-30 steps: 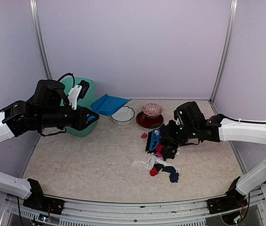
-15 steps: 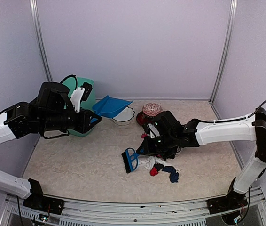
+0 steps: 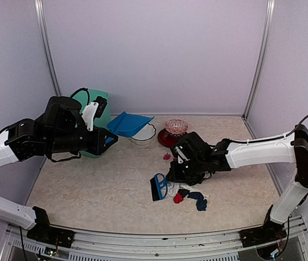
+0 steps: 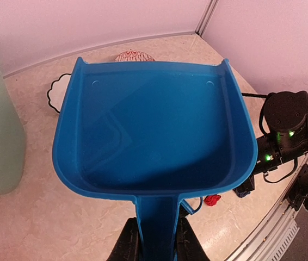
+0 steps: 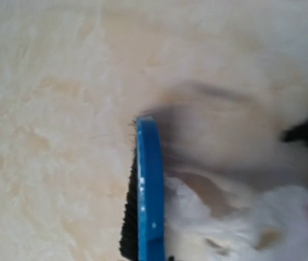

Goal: Sweep away the paper scraps from the table
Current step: Sweep the paper scraps at the center of the board.

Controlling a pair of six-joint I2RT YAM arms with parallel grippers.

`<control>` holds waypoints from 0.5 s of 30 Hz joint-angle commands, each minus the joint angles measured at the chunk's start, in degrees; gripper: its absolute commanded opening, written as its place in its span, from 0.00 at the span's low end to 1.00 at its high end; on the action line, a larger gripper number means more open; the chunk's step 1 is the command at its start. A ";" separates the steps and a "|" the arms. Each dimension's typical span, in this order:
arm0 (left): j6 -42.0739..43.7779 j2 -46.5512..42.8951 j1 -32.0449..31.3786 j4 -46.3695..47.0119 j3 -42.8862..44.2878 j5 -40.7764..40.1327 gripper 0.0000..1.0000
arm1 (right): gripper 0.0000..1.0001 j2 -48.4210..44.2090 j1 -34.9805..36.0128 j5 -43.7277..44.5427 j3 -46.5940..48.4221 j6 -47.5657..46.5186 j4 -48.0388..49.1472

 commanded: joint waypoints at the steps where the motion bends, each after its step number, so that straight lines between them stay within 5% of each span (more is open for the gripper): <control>1: -0.56 0.53 -0.38 0.78 -0.40 -0.58 0.00 | 0.00 -4.48 -1.61 6.91 -3.64 0.25 -6.77; 15: -1.35 1.65 -0.87 2.59 -0.35 0.36 0.00 | 0.00 -14.41 -1.32 -4.26 -4.79 -6.94 -2.55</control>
